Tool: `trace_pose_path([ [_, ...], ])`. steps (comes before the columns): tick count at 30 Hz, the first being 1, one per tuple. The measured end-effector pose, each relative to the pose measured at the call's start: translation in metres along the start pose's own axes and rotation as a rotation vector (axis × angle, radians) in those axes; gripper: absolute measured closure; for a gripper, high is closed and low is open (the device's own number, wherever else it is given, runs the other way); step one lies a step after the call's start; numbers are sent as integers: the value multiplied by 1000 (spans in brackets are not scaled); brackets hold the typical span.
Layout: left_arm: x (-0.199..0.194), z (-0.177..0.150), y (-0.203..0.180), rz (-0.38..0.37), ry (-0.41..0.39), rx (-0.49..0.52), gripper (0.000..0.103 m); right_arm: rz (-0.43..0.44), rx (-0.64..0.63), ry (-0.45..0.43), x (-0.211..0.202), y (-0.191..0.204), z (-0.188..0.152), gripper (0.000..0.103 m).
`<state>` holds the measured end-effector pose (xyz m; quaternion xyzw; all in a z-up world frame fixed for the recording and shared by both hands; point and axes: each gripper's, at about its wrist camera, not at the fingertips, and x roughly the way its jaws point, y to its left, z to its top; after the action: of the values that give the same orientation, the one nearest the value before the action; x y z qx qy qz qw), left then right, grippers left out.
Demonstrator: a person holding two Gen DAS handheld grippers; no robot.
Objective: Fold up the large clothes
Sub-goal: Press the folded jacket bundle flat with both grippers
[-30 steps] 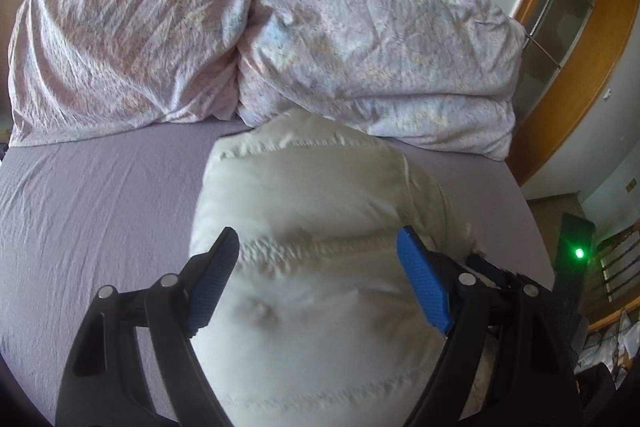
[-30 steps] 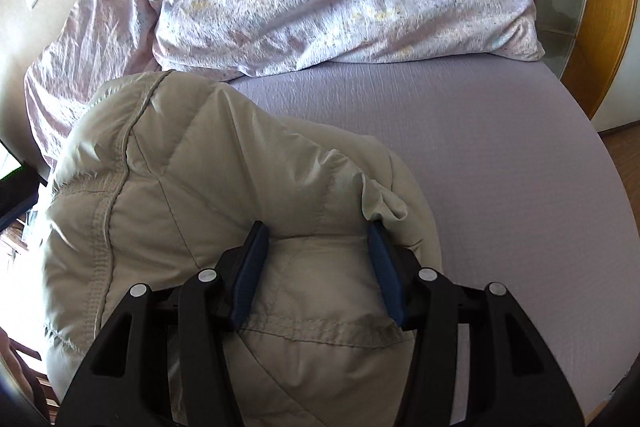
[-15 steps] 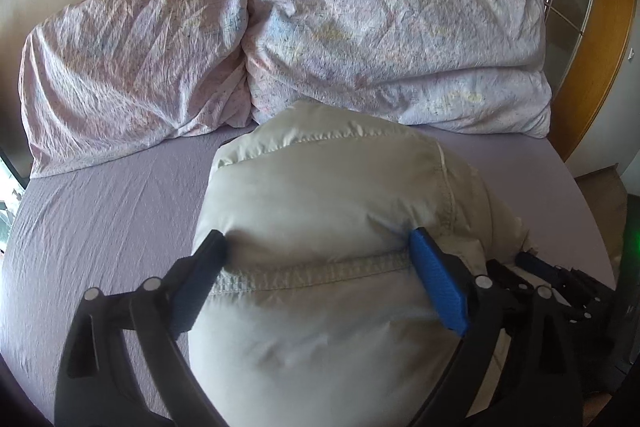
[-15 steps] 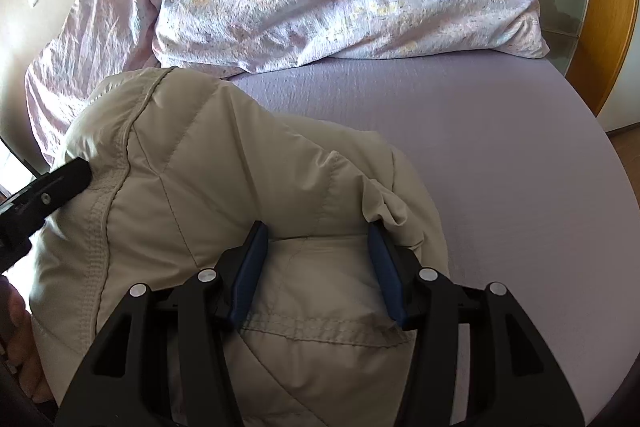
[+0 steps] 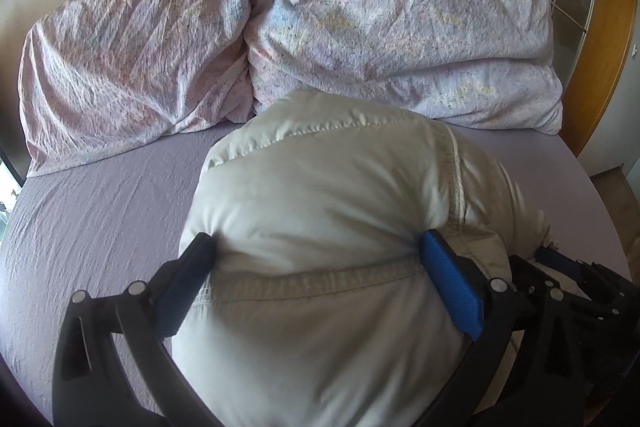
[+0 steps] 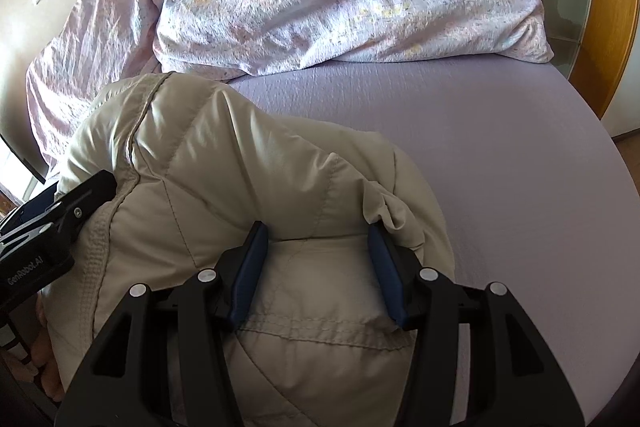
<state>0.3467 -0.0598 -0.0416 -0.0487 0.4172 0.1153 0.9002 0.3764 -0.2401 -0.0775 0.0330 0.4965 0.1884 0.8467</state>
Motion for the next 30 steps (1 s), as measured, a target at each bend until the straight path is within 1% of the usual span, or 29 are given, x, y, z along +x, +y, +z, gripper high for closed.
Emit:
trace_pose_path([
  [9,3,-3,0,18,-43,1,2,-11,-21,-31,2,3,-1,49],
  [19,6,-7,-2,39,-76,2,2,-7,-23,-62,3,2,-5,48],
  [30,8,-12,-3,47,-105,8,2,-7,-18,-110,4,1,-10,48],
])
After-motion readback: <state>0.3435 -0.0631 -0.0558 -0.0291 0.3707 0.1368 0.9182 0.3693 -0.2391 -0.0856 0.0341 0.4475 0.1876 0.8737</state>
